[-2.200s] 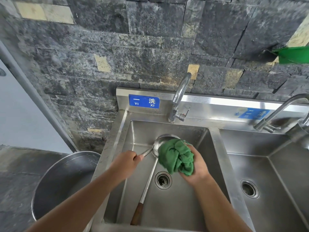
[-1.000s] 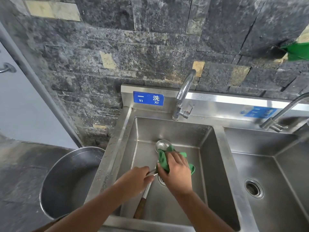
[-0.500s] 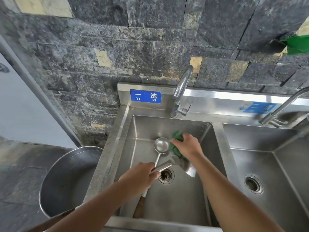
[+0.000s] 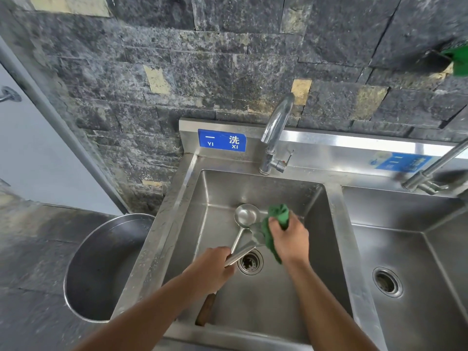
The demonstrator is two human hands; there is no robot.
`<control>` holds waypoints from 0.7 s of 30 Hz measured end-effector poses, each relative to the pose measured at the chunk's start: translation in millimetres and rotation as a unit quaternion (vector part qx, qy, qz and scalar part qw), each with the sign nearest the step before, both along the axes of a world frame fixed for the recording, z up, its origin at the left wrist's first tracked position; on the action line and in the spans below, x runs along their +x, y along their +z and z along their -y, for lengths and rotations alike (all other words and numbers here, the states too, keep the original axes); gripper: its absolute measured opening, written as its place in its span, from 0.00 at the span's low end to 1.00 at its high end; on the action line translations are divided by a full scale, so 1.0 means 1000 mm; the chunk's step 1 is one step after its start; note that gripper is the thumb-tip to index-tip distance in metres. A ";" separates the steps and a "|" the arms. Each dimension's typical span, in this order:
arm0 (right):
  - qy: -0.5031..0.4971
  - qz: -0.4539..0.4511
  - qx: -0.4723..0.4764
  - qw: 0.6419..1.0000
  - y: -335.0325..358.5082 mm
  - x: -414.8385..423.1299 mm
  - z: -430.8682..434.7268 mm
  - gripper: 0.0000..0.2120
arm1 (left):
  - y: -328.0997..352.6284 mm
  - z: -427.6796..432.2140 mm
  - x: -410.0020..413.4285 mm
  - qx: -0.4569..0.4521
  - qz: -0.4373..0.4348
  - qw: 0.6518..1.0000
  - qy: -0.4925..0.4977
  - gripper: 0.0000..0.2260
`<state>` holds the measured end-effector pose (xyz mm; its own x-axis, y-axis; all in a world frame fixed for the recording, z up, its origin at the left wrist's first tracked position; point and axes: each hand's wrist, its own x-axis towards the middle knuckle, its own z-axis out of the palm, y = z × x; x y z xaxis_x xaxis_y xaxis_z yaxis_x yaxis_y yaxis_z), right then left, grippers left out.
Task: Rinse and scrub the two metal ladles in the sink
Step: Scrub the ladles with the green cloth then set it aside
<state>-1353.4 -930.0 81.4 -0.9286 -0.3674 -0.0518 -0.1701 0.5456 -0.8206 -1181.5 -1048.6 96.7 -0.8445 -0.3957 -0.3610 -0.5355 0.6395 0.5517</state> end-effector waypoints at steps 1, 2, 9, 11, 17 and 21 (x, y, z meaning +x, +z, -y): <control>-0.021 0.086 -0.013 0.996 -0.002 -0.016 -0.003 0.08 | 0.001 -0.001 0.000 0.011 0.000 1.000 0.003 0.08; -0.042 0.168 -0.040 0.984 -0.005 -0.030 -0.006 0.08 | 0.002 -0.001 0.000 0.024 0.000 1.000 0.008 0.09; -0.140 0.554 -0.330 0.751 -0.043 -0.042 -0.045 0.17 | 0.018 -0.009 -0.017 0.171 -0.008 0.981 0.097 0.13; -0.131 0.593 -0.338 0.719 -0.052 -0.024 -0.045 0.19 | 0.021 -0.012 -0.023 0.262 -0.015 0.953 0.149 0.14; 0.032 0.655 -0.348 0.670 -0.047 0.027 -0.017 0.29 | 0.009 -0.022 -0.033 0.481 -0.004 0.847 0.227 0.18; 0.119 0.639 -0.309 0.694 -0.044 0.032 0.006 0.24 | 0.002 -0.018 -0.037 0.500 0.008 0.828 0.253 0.23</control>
